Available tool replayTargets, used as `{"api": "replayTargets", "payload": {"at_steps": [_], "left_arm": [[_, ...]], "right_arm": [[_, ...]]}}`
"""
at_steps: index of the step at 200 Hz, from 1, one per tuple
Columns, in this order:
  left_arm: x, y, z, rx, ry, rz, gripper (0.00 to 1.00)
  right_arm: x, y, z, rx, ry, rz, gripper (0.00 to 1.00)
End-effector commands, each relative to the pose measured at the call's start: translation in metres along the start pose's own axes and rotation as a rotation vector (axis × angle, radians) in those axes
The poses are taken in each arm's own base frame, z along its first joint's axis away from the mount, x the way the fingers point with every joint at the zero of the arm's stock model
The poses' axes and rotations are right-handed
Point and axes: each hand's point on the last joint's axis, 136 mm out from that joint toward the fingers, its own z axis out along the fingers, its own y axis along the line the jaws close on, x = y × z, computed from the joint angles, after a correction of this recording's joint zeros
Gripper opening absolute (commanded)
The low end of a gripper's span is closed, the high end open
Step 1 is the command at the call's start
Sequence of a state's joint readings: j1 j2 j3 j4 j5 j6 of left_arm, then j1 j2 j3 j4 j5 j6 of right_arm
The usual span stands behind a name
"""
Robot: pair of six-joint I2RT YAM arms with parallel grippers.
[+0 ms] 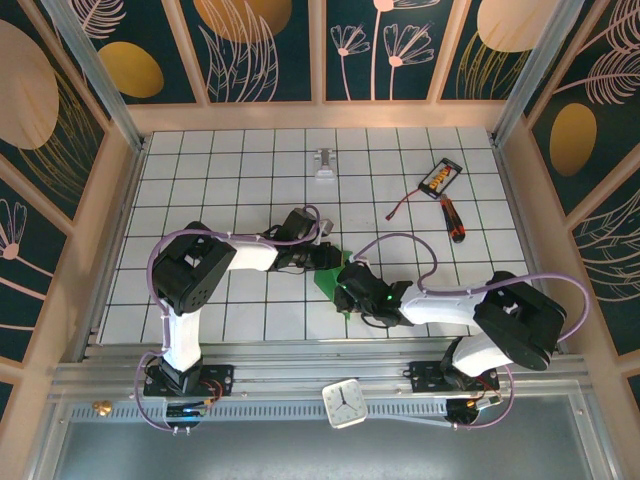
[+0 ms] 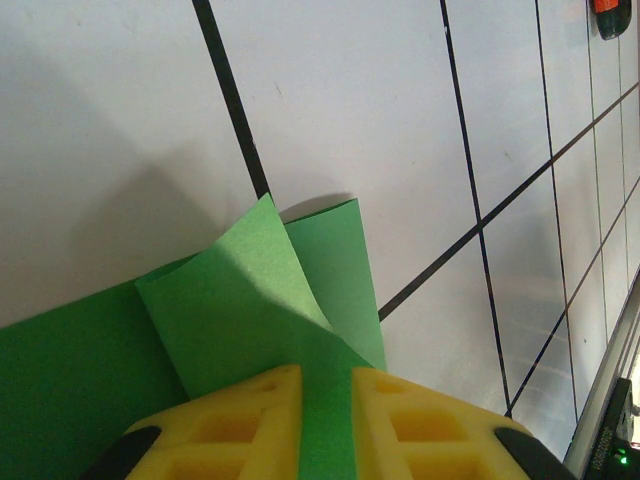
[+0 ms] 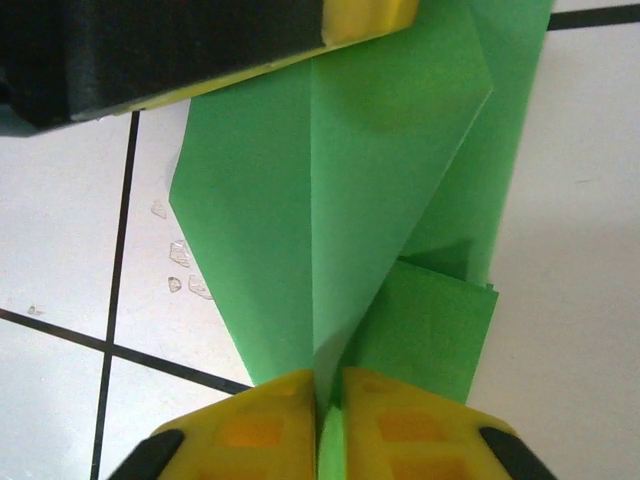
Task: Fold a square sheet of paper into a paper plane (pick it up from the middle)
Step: Fourth fold the wing at the center of the table.
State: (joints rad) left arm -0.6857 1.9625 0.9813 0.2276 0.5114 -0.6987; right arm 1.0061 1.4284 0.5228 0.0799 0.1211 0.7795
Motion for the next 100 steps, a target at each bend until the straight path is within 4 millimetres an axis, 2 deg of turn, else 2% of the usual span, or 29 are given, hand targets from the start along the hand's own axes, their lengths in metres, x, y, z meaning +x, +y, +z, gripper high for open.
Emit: {"api": "replayTargets", "payload": {"at_steps": [1,43,100], "left_arm": [[0.028,0.047,0.0,-0.15,0.071,-0.063,0.22],[0.027,0.047,0.0,-0.148,0.07,-0.064,0.22],[0.028,0.048,0.0,-0.152,0.072,-0.063,0.22]], "right_arm": [[-0.007,0.006,-0.003,-0.056,-0.024,0.019,0.1],[-0.006,0.005,-0.007,-0.152,-0.016,0.079,0.01],[-0.003,-0.003,-0.013,-0.249,-0.005,0.161,0.0]]}}
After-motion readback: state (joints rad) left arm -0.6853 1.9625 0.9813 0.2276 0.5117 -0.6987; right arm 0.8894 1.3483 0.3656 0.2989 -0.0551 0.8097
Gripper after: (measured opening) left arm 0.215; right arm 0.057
